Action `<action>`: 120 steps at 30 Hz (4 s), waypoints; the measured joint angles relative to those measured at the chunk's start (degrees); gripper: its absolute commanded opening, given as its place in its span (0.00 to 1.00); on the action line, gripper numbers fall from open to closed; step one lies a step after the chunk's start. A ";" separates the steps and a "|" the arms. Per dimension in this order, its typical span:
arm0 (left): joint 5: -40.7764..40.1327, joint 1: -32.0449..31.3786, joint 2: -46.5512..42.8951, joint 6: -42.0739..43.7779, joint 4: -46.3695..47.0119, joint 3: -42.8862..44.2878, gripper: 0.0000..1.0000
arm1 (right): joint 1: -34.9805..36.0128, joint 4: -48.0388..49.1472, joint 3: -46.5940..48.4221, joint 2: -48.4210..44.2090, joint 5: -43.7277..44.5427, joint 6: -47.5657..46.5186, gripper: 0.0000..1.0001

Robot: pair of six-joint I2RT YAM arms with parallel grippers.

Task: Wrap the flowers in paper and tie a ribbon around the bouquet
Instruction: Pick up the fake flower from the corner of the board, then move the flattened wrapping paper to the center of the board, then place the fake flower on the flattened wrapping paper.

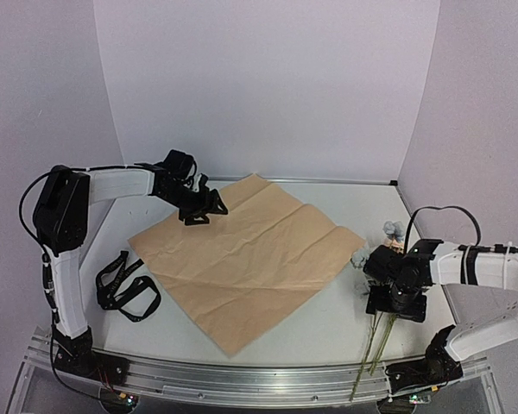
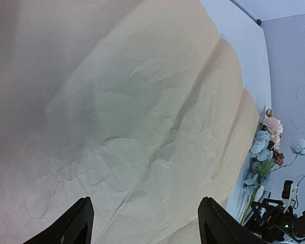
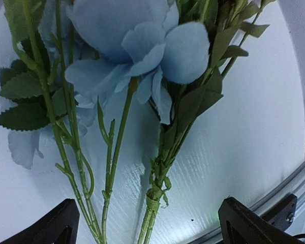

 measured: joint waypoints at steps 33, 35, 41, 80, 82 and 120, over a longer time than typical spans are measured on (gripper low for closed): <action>-1.96 -17.47 -1.49 -7.41 8.78 -16.42 0.23 | -6.78 19.00 -5.56 5.40 -2.67 -1.59 0.00; -2.45 -17.87 -0.27 -7.83 8.76 -16.42 0.21 | -6.76 15.37 -4.52 4.15 -2.66 -3.60 0.00; -3.31 -20.14 1.77 -9.46 8.93 -15.32 0.18 | -6.77 4.33 2.96 -2.69 -2.46 -10.39 0.00; -5.53 -15.73 -18.33 -9.17 6.27 -19.38 0.33 | -3.56 9.58 66.93 43.25 -17.29 -21.02 0.00; -5.47 -11.24 -19.43 -8.99 6.75 -20.95 0.32 | -3.09 10.97 72.40 48.43 -17.64 -21.15 0.00; 1.24 -0.91 -7.65 -7.06 9.83 -27.48 0.29 | 5.62 8.60 77.26 60.28 -19.97 -22.10 0.43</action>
